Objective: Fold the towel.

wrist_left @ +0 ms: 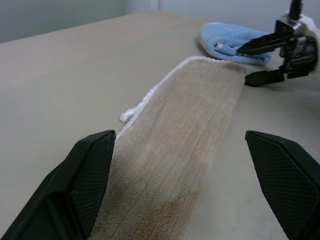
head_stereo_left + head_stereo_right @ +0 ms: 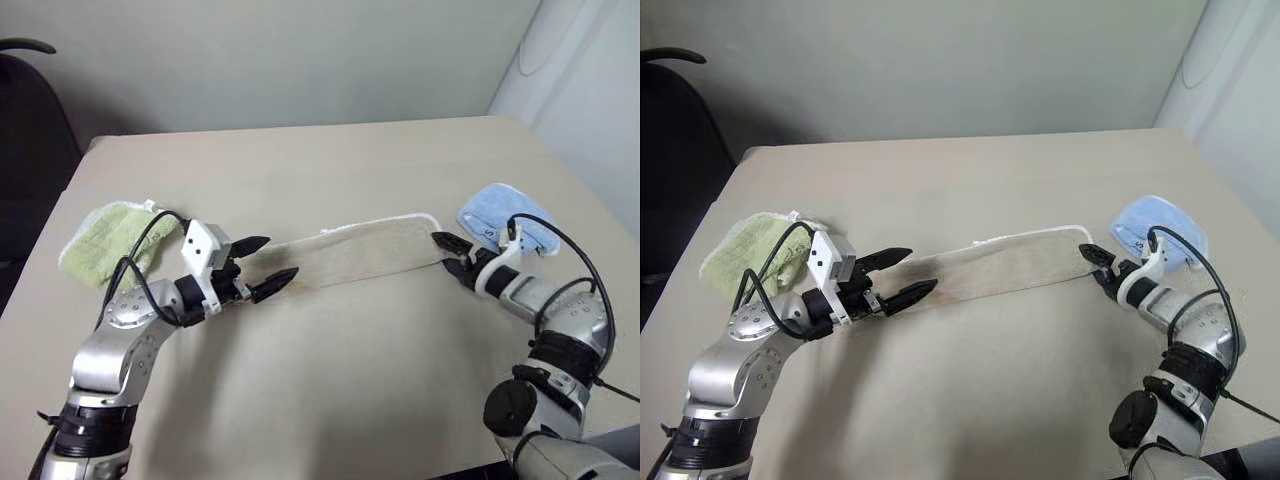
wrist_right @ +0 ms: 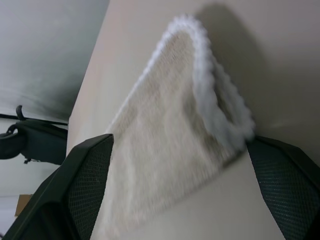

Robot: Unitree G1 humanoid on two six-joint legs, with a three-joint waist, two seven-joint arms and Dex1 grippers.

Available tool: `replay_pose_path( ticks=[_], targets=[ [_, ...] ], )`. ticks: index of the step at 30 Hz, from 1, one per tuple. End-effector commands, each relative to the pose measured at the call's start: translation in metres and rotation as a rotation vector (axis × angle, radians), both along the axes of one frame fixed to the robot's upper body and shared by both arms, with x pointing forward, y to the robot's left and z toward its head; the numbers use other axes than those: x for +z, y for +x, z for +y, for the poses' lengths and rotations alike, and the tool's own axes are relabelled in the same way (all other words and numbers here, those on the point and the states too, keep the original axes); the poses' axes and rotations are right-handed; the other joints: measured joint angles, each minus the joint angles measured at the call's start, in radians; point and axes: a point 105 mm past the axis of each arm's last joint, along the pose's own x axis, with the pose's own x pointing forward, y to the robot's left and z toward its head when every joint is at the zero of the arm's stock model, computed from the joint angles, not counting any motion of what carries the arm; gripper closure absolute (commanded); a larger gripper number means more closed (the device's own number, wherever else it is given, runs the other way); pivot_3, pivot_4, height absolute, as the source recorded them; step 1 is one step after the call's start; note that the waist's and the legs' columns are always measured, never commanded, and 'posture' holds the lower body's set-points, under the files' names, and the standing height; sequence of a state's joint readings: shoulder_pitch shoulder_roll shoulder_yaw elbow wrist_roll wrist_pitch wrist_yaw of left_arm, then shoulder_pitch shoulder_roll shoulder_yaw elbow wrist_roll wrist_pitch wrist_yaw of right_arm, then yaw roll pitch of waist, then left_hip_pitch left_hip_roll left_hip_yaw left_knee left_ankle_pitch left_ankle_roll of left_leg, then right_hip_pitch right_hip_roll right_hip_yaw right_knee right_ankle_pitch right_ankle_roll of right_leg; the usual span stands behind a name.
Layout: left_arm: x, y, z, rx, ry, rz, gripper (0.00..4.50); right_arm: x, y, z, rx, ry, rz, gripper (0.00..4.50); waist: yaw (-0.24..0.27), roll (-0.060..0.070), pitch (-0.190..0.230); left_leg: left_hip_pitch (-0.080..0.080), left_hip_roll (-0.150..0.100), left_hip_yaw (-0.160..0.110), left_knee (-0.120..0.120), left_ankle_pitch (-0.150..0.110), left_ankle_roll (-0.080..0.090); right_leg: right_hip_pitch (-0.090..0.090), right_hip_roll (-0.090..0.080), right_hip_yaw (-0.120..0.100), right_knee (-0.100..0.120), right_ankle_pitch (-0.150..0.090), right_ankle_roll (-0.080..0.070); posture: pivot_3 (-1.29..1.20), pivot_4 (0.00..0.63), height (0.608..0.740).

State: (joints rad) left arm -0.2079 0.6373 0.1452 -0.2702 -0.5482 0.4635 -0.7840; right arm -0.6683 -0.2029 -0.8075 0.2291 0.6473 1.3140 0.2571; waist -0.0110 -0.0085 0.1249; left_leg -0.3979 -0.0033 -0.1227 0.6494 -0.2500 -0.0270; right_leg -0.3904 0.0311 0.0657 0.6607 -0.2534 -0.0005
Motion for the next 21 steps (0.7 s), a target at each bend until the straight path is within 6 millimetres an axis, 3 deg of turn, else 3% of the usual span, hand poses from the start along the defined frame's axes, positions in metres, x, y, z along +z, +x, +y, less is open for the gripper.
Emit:
replay_pose_path(
  ticks=[1,6,8,14,20,21],
  targets=[
    [0.013,-0.005,-0.003,-0.004,-0.009,-0.065,0.00,-0.002,0.016,0.010,0.013,-0.017,0.000,0.03,0.000,0.000,0.000,0.000,0.000,0.000,0.000,0.000,0.000,0.000,0.000,0.000,0.000,0.000,0.000,0.00,0.150,0.740],
    [0.011,-0.007,-0.004,0.000,-0.012,-0.066,0.00,-0.008,0.028,0.015,0.013,-0.023,0.009,0.03,-0.001,-0.001,-0.001,0.000,0.000,0.000,0.000,0.000,-0.001,0.000,0.000,0.000,0.000,0.000,0.000,0.00,0.150,0.740],
    [0.012,-0.008,-0.003,0.010,-0.015,-0.068,0.00,-0.010,0.028,0.014,0.010,-0.025,0.013,0.40,-0.001,-0.002,-0.001,0.000,0.000,0.000,0.000,0.000,-0.001,0.000,0.000,0.000,0.000,0.000,0.000,0.00,0.150,0.740],
    [0.010,-0.010,0.001,0.033,-0.019,-0.062,0.00,-0.012,0.023,0.005,-0.030,-0.010,0.015,2.31,0.000,-0.003,-0.002,0.000,0.000,0.000,-0.002,0.000,-0.001,0.000,0.000,0.000,0.000,0.000,0.000,0.00,0.150,0.740],
    [0.010,-0.008,0.001,0.035,-0.022,-0.061,0.00,0.000,0.018,-0.019,-0.100,-0.028,-0.022,4.47,0.006,-0.003,-0.002,0.000,0.000,0.000,-0.002,0.000,-0.003,0.001,0.000,0.000,-0.003,0.000,-0.001,0.00,0.150,0.740],
    [0.011,-0.007,0.001,0.035,-0.022,-0.061,0.00,0.004,0.017,-0.025,-0.113,-0.040,-0.032,4.47,0.009,-0.003,-0.002,0.000,0.000,0.000,-0.001,0.000,-0.002,0.002,0.000,0.000,-0.003,0.000,0.000,0.00,0.150,0.740]
  ],
)
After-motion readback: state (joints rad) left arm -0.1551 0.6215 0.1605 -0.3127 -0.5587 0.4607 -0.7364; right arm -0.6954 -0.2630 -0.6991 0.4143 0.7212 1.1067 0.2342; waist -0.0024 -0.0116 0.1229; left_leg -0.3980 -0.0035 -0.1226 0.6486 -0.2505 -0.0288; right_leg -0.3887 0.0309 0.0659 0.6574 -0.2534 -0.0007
